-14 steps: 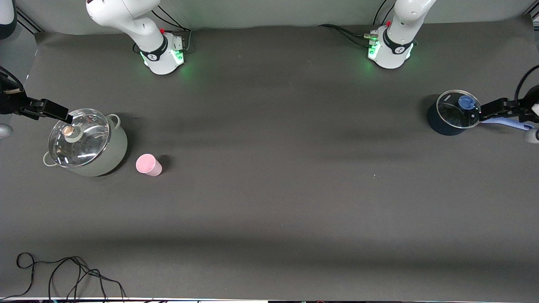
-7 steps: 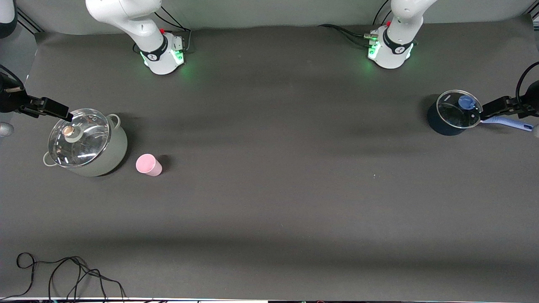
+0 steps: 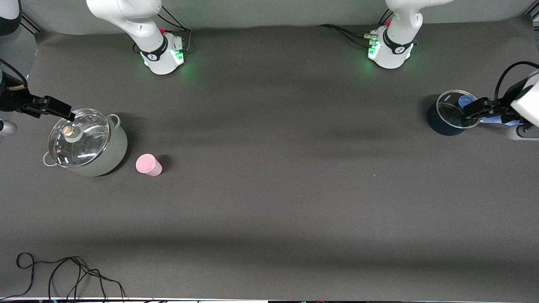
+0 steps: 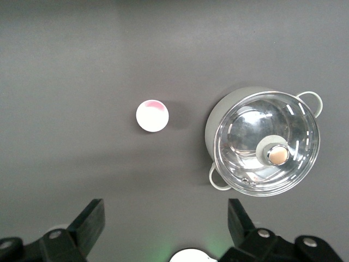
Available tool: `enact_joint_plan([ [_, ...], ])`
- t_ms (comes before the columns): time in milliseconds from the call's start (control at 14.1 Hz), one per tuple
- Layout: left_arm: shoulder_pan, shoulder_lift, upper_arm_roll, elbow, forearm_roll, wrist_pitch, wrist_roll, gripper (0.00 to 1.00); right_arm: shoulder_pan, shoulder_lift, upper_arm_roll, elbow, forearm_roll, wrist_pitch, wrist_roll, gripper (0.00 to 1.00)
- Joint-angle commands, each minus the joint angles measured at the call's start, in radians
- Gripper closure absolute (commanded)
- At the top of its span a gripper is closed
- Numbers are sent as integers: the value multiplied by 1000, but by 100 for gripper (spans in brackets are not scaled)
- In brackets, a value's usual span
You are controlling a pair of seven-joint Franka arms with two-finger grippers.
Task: Transfer pink cup from left to right arm
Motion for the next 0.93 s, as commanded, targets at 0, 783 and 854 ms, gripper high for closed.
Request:
enact_joint_plan([
  [0, -135, 17, 114, 26, -1, -5, -8, 0, 7, 23, 7, 31, -9, -8, 4, 0],
  [783, -157, 51, 131, 47, -18, 17, 9, 0, 13, 43, 4, 22, 27, 134, -37, 0],
  [854, -157, 68, 129, 61, -18, 11, 11, 0, 13, 43, 4, 22, 27, 134, -37, 0],
])
